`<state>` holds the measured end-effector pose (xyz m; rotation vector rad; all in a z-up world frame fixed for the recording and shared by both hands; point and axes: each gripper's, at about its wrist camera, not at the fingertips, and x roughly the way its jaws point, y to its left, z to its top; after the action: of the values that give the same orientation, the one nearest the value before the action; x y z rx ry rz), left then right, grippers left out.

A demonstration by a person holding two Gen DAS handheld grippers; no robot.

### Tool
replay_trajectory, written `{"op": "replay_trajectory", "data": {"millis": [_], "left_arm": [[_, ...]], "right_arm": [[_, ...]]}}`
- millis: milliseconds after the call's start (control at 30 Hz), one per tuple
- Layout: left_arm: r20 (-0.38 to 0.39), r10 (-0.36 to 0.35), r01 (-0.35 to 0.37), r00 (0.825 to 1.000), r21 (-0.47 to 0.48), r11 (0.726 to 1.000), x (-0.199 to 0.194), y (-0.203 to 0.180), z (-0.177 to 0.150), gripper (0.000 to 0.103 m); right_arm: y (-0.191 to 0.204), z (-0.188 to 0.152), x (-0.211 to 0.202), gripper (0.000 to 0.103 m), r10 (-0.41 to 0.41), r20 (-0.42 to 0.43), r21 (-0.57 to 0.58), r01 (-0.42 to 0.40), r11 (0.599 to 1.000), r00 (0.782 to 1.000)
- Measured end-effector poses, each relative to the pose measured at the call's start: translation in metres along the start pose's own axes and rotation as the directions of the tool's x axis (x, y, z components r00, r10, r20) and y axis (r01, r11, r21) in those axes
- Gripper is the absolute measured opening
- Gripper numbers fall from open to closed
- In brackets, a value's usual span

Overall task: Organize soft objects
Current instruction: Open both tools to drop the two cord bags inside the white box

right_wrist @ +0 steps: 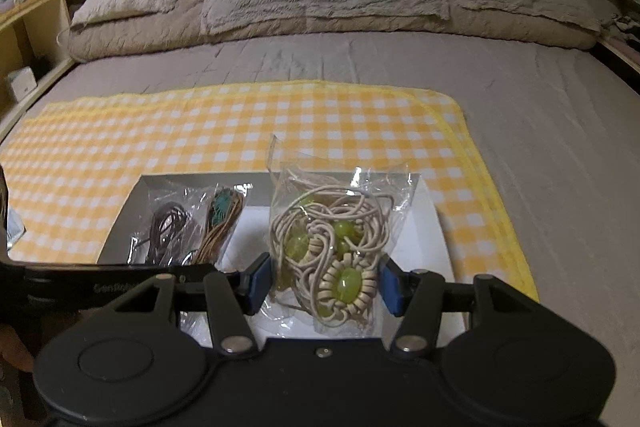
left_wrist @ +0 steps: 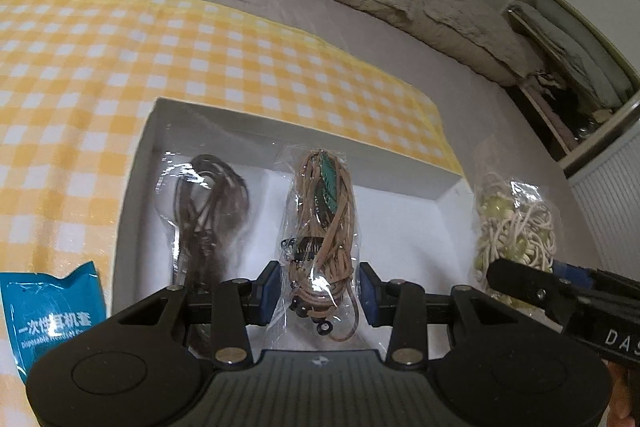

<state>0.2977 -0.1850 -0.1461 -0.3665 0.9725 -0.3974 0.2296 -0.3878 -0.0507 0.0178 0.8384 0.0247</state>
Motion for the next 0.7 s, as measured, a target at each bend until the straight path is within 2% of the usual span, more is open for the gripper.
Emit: {"op": "replay_trajectory", "data": {"millis": [67, 133, 333, 500, 533, 567, 600, 633, 700], "left_arm": [[0.002, 0.010, -0.010, 1.000, -0.010, 1.000, 0.000, 0.005, 0.001, 0.042], [0.005, 0.018, -0.018, 1.000, -0.011, 1.000, -0.002, 0.008, 0.002, 0.054], [-0.028, -0.010, 0.011, 1.000, 0.030, 0.999, -0.010, 0.007, 0.003, 0.068], [-0.048, 0.005, 0.000, 0.999, 0.108, 0.994, -0.014, -0.005, -0.001, 0.072], [-0.050, 0.010, -0.004, 0.999, 0.124, 0.992, -0.014, -0.007, -0.002, 0.079], [-0.050, 0.018, -0.011, 0.999, 0.143, 0.990, -0.015, -0.009, -0.003, 0.081], [-0.049, 0.025, -0.017, 0.998, 0.163, 0.987, -0.016, -0.011, -0.004, 0.082], [-0.049, 0.032, -0.022, 0.998, 0.181, 0.983, -0.017, -0.013, -0.005, 0.082], [-0.046, 0.038, -0.028, 0.998, 0.202, 0.979, -0.019, -0.015, -0.005, 0.082]], "right_arm": [[0.003, 0.001, 0.007, 0.056, -0.001, -0.011, -0.009, 0.001, 1.000, 1.000], [0.005, 0.003, 0.013, 0.056, -0.003, -0.021, -0.013, 0.002, 1.000, 1.000], [0.009, 0.008, 0.030, 0.056, -0.008, -0.041, -0.020, 0.007, 1.000, 0.999], [0.016, 0.013, 0.036, 0.057, 0.006, -0.033, -0.017, -0.006, 1.000, 0.999], [0.018, 0.014, 0.036, 0.058, 0.010, -0.029, -0.017, -0.011, 1.000, 1.000], [0.019, 0.014, 0.037, 0.062, 0.015, -0.022, -0.014, -0.016, 1.000, 1.000], [0.020, 0.015, 0.036, 0.075, 0.020, -0.014, -0.009, -0.020, 1.000, 1.000], [0.020, 0.015, 0.036, 0.082, 0.012, -0.008, -0.003, -0.012, 1.000, 1.000], [0.022, 0.015, 0.033, 0.082, -0.009, -0.001, -0.002, 0.009, 1.000, 1.000]]}}
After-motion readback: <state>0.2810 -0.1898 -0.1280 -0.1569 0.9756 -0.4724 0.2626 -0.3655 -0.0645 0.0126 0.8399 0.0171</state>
